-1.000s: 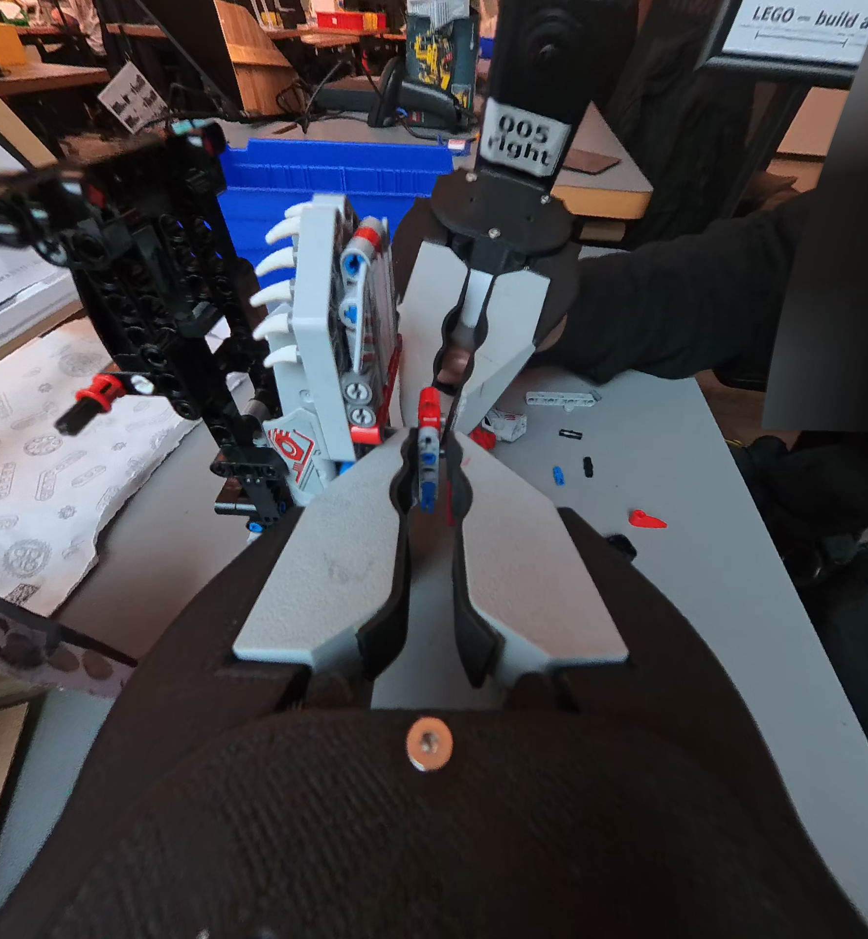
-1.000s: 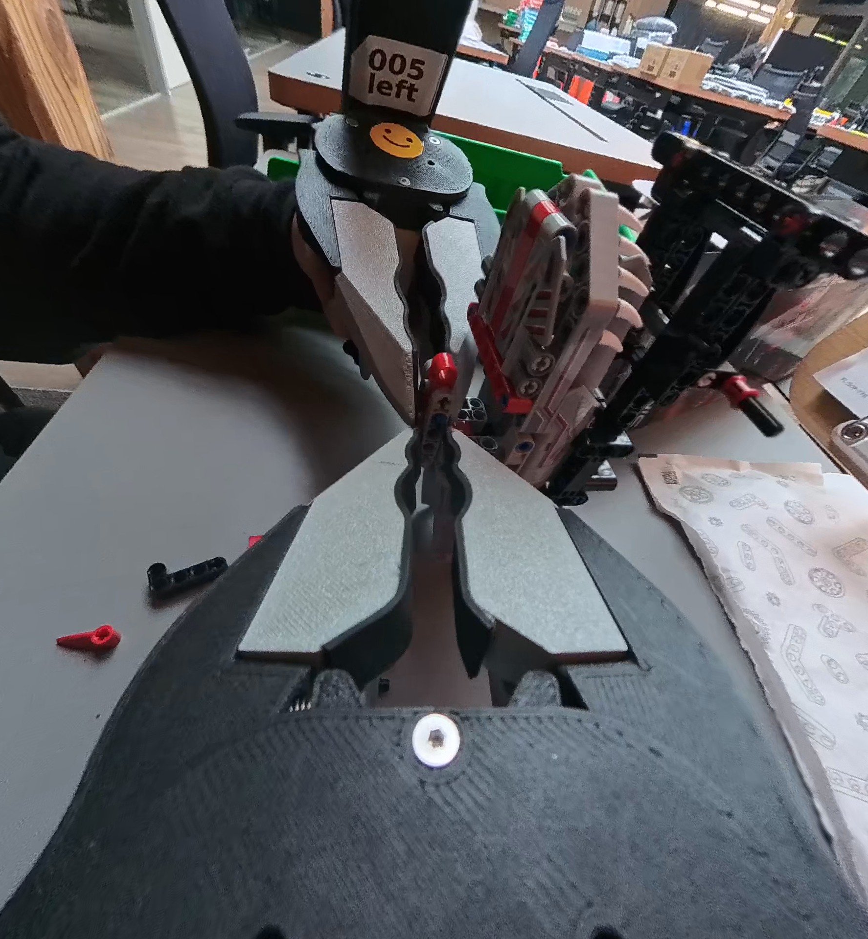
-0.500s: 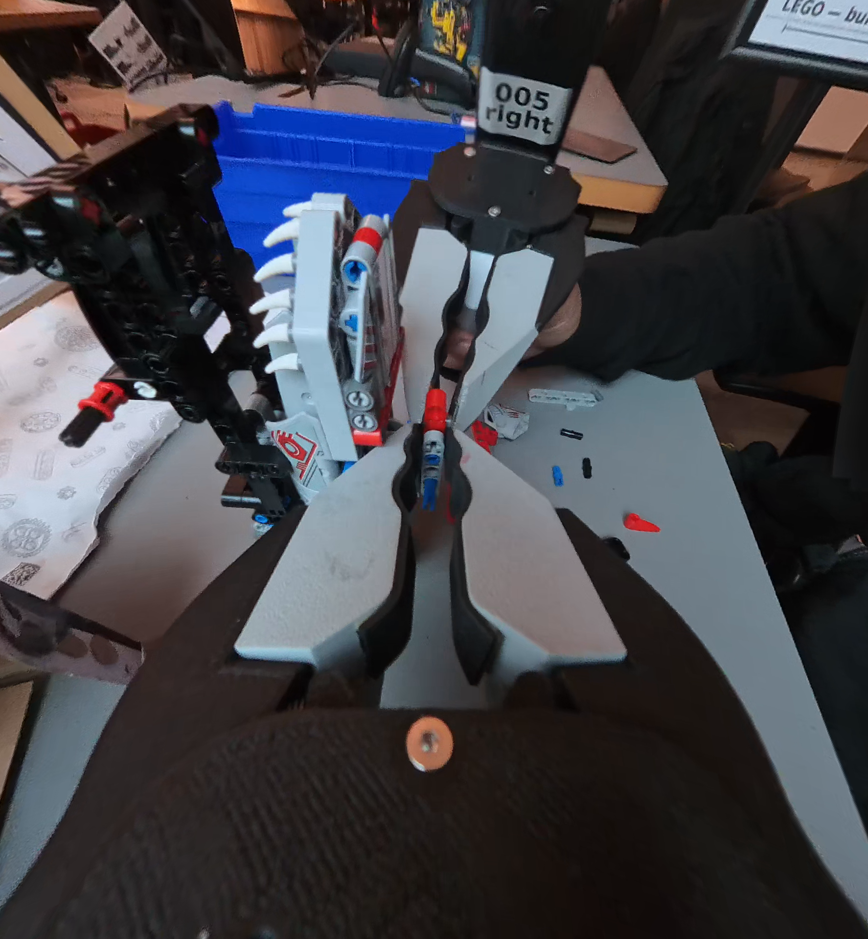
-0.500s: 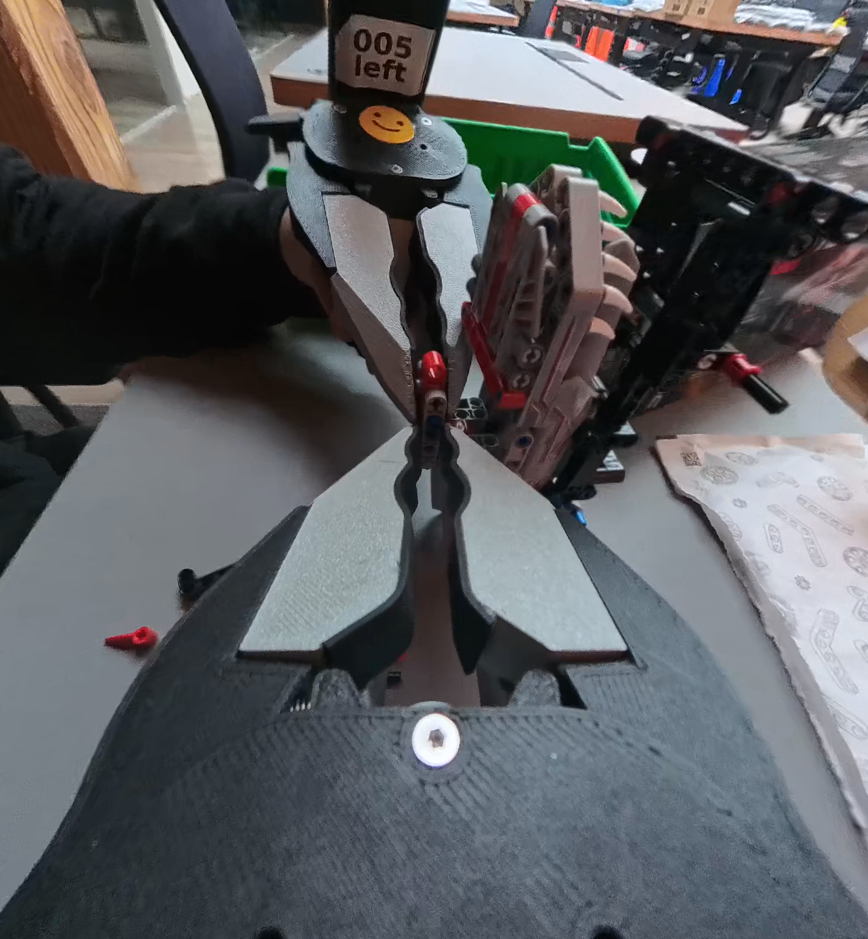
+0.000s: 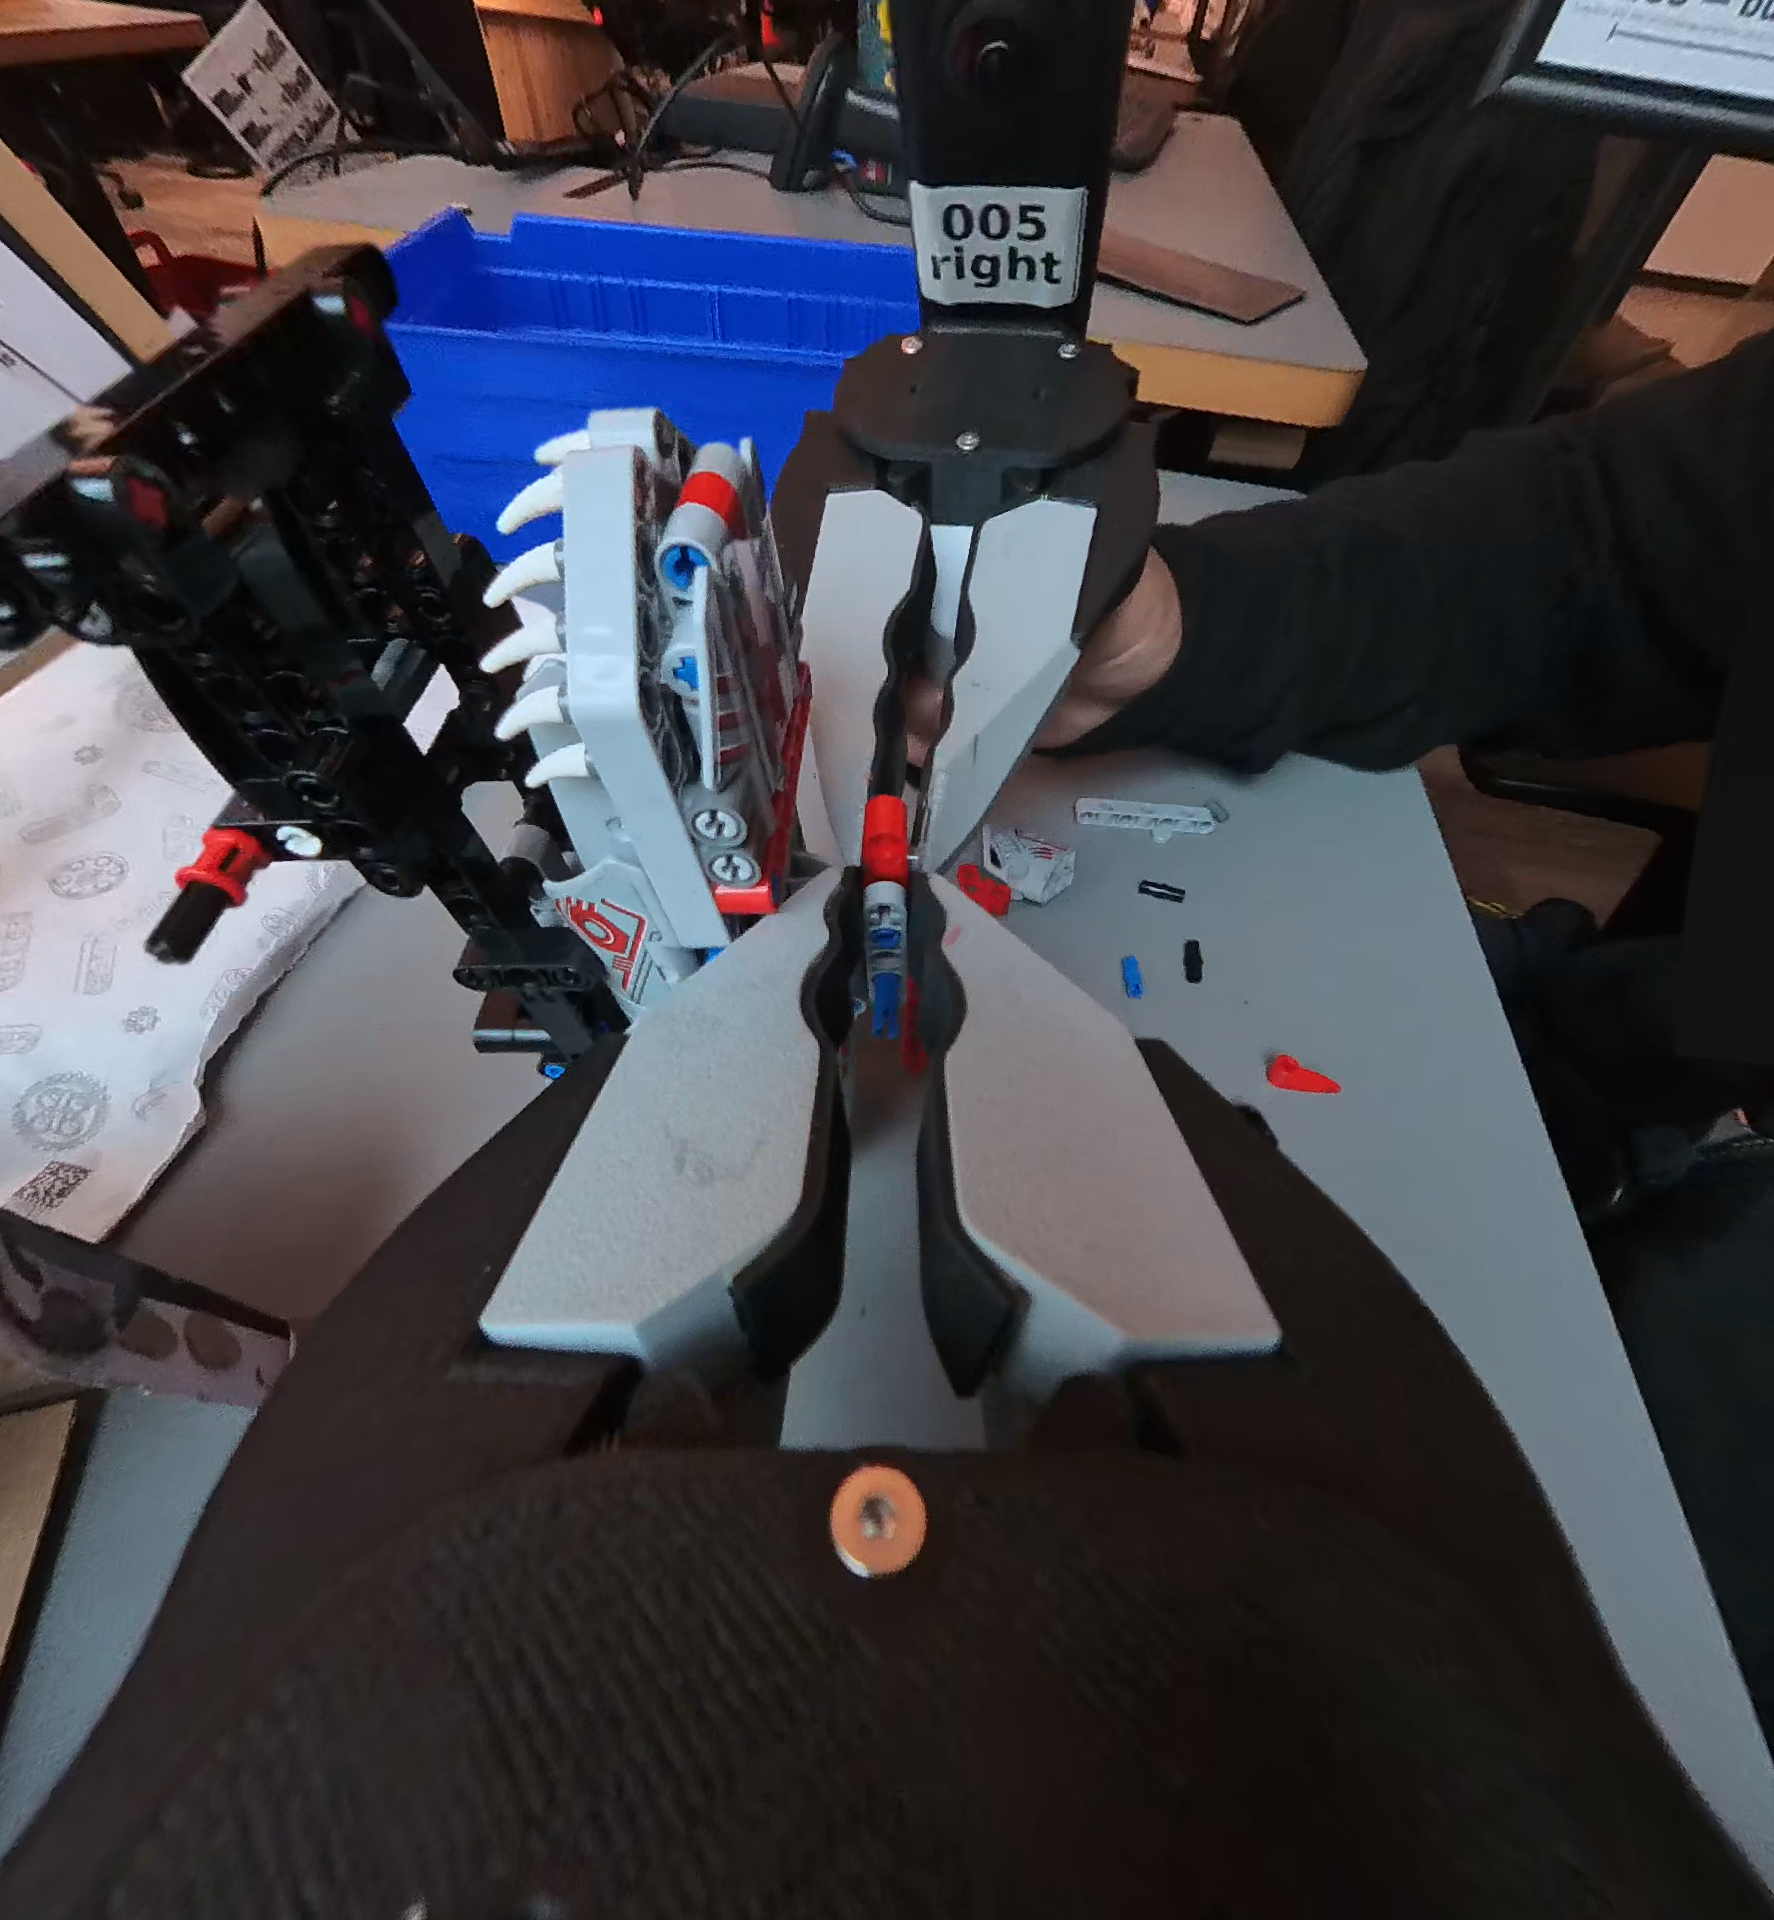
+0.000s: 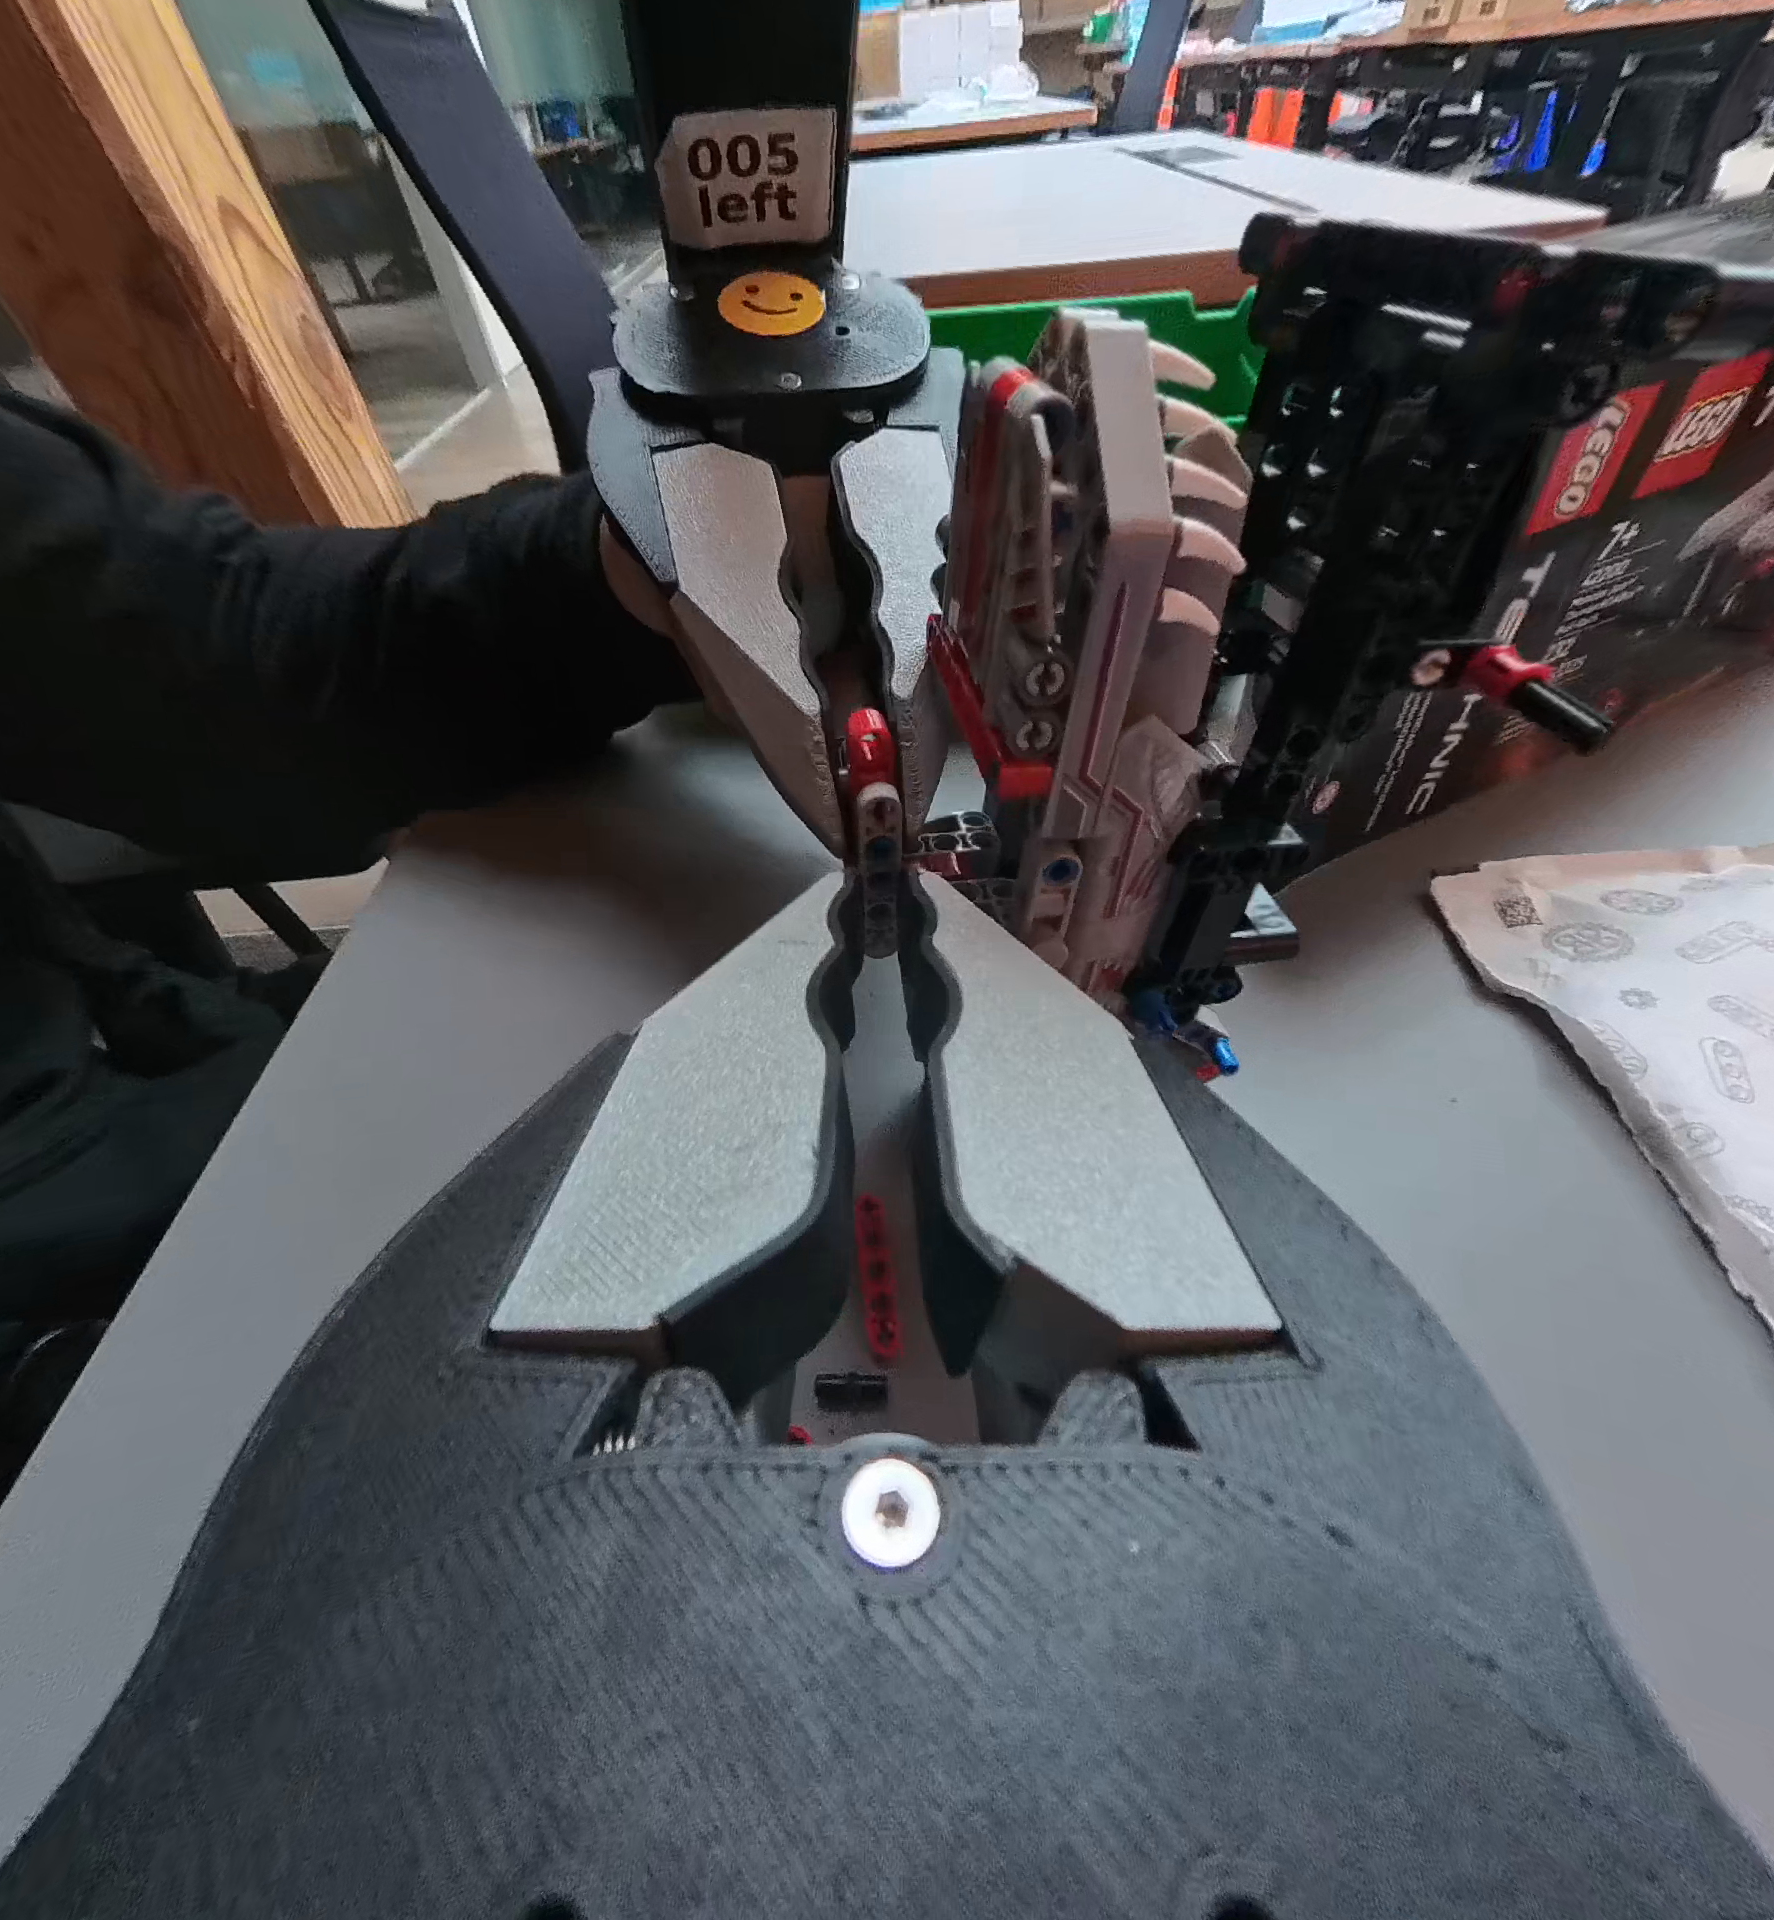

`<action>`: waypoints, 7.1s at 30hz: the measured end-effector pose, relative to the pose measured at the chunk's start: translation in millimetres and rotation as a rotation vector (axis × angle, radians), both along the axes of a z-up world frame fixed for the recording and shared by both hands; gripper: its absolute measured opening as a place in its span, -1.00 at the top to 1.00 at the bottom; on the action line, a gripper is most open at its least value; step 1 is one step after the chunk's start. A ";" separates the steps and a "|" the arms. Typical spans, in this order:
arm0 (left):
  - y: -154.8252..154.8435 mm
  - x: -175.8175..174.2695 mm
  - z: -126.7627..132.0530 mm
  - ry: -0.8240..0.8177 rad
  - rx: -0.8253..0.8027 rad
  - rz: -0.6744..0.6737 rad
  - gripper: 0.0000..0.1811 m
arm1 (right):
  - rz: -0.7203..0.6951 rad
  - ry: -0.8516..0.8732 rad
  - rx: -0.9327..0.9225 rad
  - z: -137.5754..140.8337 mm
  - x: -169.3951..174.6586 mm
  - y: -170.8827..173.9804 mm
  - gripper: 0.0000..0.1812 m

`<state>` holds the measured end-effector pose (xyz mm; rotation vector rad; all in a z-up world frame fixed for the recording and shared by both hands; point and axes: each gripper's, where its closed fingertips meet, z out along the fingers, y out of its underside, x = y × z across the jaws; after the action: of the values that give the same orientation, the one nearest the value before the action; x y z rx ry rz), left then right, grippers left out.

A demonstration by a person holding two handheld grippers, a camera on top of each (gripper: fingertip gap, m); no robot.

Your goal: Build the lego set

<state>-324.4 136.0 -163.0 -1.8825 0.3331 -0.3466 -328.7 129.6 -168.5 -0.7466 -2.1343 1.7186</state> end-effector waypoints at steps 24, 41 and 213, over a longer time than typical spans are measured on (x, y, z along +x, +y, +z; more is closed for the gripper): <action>1.3 -15.3 17.1 -0.566 0.055 -0.047 0.93 | -0.018 0.058 0.056 0.6 1.4 7.1 0.86; 12.4 -26.2 18.8 -0.482 0.095 0.079 0.88 | -0.238 0.361 0.321 -1.9 -20.3 7.6 0.64; 24.6 -77.9 -22.4 1.189 -0.037 0.507 1.00 | -0.073 -0.260 -0.074 -19.9 -61.8 23.5 0.75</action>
<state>-402.4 160.6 -185.4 -1.9372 0.5935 1.1587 -390.5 153.1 -188.4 -1.1095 -2.1846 1.7522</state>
